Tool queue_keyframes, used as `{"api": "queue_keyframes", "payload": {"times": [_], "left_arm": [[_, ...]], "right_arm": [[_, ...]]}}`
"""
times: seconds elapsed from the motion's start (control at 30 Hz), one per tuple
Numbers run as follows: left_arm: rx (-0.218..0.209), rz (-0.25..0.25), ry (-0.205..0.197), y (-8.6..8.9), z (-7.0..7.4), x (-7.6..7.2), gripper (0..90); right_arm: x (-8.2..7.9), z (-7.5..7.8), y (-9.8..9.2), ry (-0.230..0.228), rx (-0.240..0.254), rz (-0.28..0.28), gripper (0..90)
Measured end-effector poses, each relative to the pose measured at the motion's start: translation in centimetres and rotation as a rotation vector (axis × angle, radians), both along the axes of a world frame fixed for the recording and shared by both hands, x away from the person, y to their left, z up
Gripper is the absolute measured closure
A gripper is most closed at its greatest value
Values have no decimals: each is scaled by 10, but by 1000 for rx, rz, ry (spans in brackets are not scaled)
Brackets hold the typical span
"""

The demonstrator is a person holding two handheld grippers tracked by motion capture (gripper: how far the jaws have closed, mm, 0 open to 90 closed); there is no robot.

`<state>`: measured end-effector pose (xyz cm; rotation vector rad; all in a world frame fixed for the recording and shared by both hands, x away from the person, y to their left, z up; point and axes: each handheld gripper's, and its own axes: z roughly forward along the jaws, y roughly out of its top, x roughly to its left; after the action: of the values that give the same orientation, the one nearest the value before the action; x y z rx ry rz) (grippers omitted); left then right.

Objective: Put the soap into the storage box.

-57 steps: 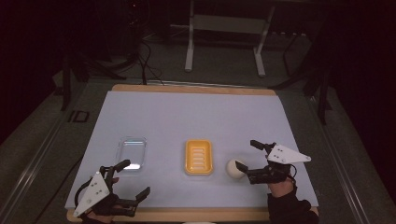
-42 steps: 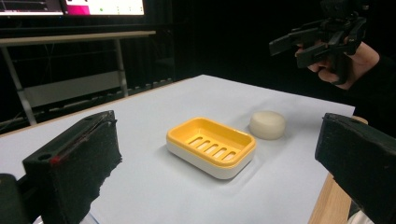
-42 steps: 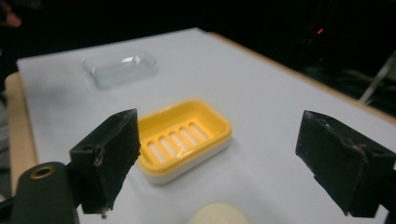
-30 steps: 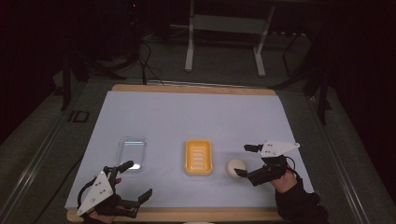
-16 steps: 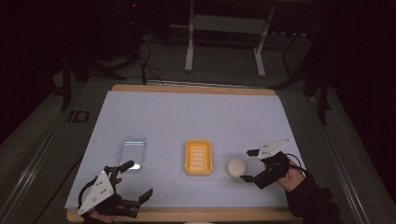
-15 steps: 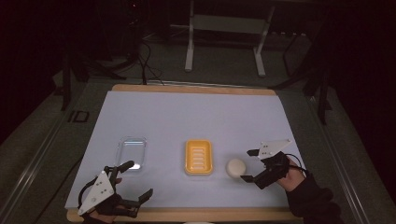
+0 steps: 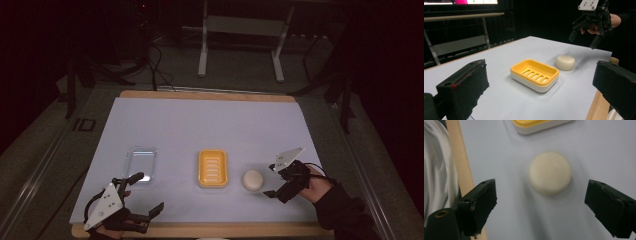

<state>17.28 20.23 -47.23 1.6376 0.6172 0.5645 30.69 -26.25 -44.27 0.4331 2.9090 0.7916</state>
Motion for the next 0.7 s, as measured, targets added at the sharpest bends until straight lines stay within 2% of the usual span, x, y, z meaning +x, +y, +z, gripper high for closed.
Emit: {"api": "queue_keyframes", "payload": {"times": [0.17, 0.2, 0.23, 0.37, 0.5, 0.63, 0.7], "left_arm": [[4, -2, 1, 0, 0, 0, 1], [4, -2, 1, 0, 0, 0, 1], [6, -3, 1, 0, 0, 0, 1], [12, -4, 2, 0, 0, 0, 1], [9, -6, 4, 0, 0, 0, 1], [10, -8, 5, -1, 0, 0, 1], [13, -11, 6, -1, -1, 1, 1]], "right_arm": [[2, -2, 1, 5, -70, 27, 103], [2, -2, 1, 5, -70, 27, 103], [2, -3, 2, 31, -105, 36, 103], [4, -6, 3, 62, -169, 48, 103], [7, -6, 2, 99, -210, 49, 103], [8, -5, 1, 95, -229, 43, 103], [11, -6, 0, 97, -257, 43, 103]]}}
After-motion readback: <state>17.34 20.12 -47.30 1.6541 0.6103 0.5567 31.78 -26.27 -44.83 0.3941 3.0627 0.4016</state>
